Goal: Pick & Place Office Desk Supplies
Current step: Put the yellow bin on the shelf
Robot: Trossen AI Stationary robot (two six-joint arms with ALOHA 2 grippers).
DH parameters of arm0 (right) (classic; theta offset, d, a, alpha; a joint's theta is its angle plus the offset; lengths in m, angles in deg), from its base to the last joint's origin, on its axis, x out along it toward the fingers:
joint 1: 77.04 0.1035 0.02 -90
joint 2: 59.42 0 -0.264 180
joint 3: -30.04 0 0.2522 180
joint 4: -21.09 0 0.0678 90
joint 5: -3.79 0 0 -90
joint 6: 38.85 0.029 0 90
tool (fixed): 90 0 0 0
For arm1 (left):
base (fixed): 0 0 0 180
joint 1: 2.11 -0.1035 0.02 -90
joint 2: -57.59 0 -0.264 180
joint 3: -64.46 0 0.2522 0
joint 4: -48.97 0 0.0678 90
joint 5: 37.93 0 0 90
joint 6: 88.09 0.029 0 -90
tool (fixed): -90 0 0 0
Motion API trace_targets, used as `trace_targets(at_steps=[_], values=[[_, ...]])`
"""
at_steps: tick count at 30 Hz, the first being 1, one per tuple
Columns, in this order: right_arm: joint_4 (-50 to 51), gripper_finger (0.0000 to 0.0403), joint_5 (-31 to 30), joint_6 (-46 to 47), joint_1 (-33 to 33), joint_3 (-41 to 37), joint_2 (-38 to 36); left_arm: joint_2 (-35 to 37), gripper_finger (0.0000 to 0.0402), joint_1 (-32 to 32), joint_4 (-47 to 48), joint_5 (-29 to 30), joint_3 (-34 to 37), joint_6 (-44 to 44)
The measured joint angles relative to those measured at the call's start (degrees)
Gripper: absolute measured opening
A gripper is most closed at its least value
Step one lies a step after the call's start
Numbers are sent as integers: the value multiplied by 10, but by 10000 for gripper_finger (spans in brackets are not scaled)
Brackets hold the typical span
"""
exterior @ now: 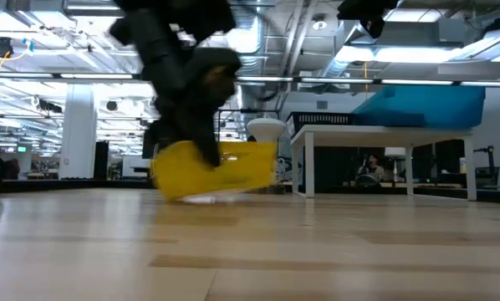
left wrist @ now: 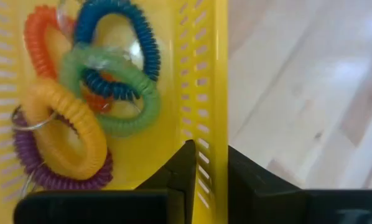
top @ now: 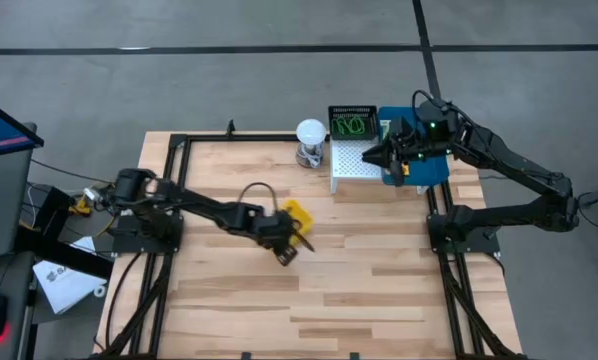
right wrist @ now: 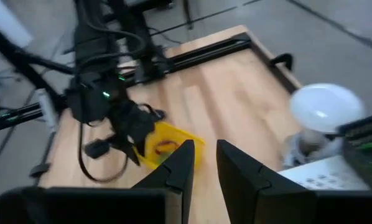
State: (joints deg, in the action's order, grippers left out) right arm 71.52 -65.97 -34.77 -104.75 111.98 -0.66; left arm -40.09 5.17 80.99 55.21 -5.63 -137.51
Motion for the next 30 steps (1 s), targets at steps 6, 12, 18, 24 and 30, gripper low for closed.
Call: trace_targets(at_steps=[6,12,18,24,30], values=[[26,66,57,-48,29,0,0,-91,45,-9,68,-20,-142,157],[86,66,82,-148,102,0,1,-124,49,-12,133,-21,-205,278],[78,66,41,-133,164,0,2,-100,87,-9,135,-17,-205,317],[48,67,-2,-162,222,0,23,-6,137,-1,130,46,-206,342],[-45,67,-17,-166,254,0,112,125,163,16,182,89,-160,286]])
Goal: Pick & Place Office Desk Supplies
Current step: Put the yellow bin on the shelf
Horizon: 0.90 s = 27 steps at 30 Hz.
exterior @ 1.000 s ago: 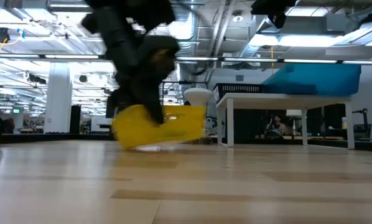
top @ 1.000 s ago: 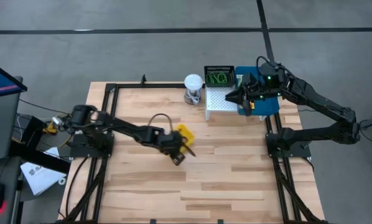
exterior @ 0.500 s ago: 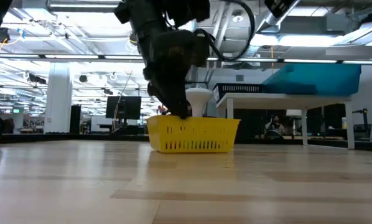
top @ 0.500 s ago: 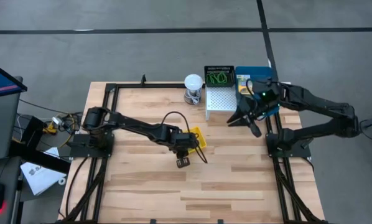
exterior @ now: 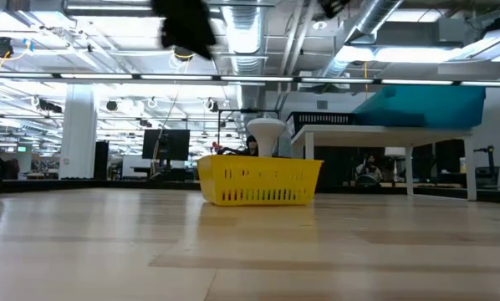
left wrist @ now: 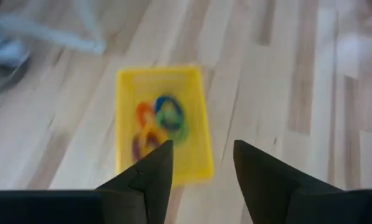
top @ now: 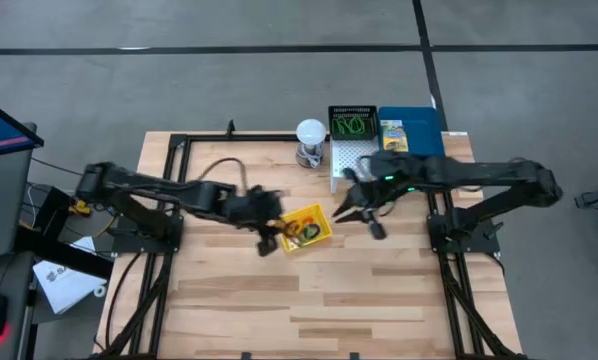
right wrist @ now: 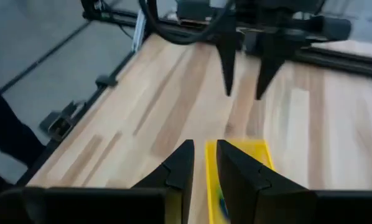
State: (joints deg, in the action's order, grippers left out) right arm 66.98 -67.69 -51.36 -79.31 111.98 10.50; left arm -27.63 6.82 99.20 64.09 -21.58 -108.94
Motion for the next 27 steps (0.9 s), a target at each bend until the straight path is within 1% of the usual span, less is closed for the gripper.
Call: trace_targets(at_steps=[4,7,10,13,15,18,21,24,27], values=[[-87,67,26,-1,0,0,83,94,168,39,41,32,64,-75],[-93,69,43,-1,0,0,136,151,168,83,47,47,116,-130],[-71,85,59,-1,7,0,185,187,168,132,49,67,163,-188],[-71,114,62,-1,19,2,229,198,168,174,47,86,200,-242],[-70,140,63,-1,25,22,264,198,168,193,49,91,215,-271],[-51,180,56,-9,32,72,317,195,168,208,37,93,226,-290],[-5,212,43,-38,34,132,368,195,168,216,28,93,230,-291],[49,224,17,-63,34,180,415,195,168,217,29,95,230,-294],[77,221,-3,-70,34,206,453,195,168,223,28,95,230,-296]])
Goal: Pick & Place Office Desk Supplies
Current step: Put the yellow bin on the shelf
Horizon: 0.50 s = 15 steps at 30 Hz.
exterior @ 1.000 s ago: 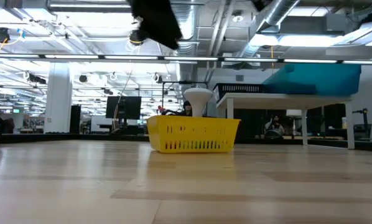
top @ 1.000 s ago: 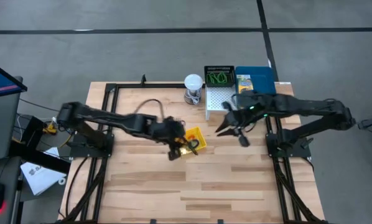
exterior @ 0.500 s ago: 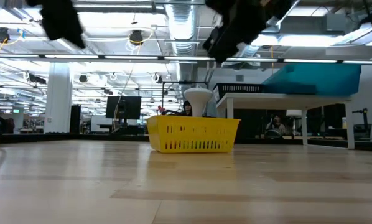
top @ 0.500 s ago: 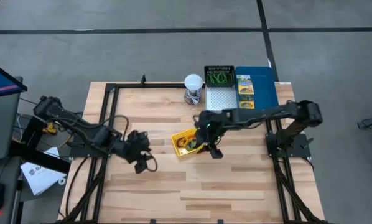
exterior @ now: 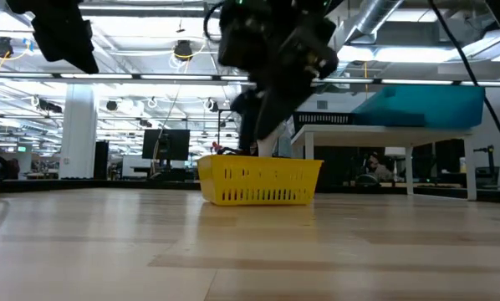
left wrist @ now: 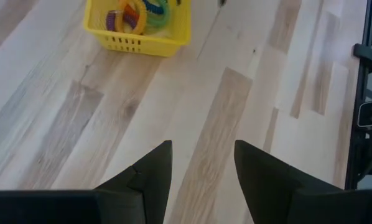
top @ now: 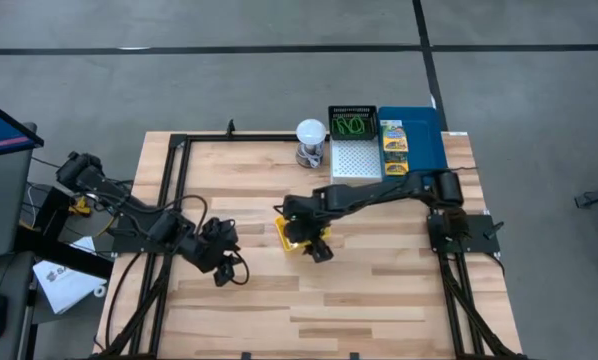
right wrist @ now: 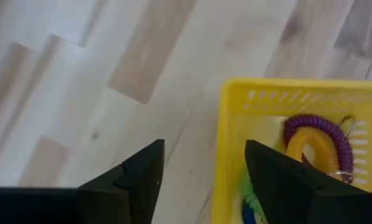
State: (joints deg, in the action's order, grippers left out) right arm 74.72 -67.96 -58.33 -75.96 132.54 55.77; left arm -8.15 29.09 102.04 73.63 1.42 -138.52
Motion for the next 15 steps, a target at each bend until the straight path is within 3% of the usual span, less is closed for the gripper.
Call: trace_targets(at_steps=[12,15], values=[[21,149,-87,20,4,3,42,0,168,48,-17,44,0,-25],[25,120,-133,34,5,-1,42,0,168,59,-22,52,0,-33]])
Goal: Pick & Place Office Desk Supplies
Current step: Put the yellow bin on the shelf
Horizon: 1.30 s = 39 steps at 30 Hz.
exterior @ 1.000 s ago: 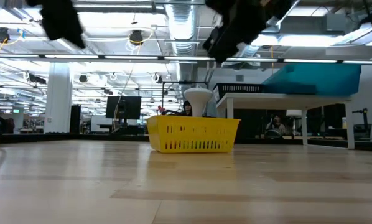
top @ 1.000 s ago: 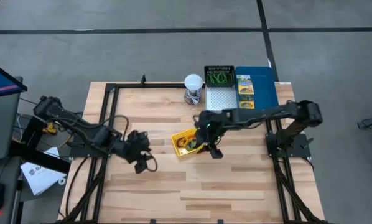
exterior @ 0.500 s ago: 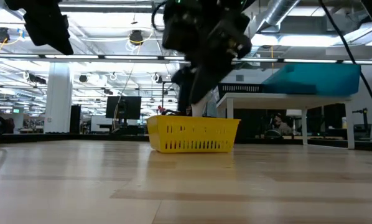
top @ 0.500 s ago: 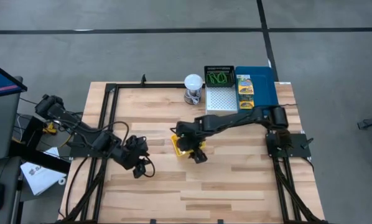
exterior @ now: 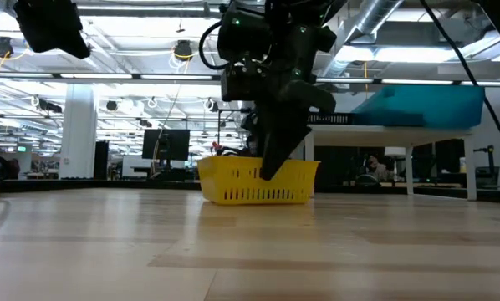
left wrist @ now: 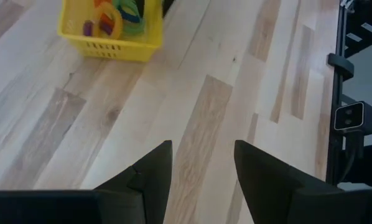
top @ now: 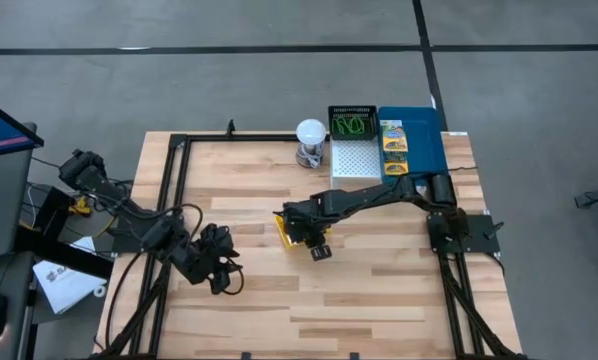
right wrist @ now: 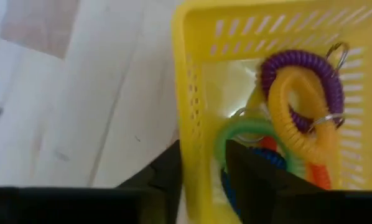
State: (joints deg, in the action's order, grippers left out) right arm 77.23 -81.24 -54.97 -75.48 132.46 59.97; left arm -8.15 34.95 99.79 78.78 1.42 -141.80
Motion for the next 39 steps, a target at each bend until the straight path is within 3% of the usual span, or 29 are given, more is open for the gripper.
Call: trace_targets(at_steps=[6,13,19,25,30,39], values=[[15,13,-12,-6,5,0,-2,0,168,12,0,6,0,-12],[49,5,-96,-21,26,45,-49,0,168,15,0,24,0,-19],[204,3,-143,14,4,221,-81,0,168,15,0,24,0,-19],[435,2,-123,42,-54,462,-44,0,168,15,-3,29,0,-19],[476,1,-95,40,-106,398,-78,0,168,15,-2,36,0,-19],[419,1,-129,1,-183,362,-109,0,168,10,-16,61,0,-33]])
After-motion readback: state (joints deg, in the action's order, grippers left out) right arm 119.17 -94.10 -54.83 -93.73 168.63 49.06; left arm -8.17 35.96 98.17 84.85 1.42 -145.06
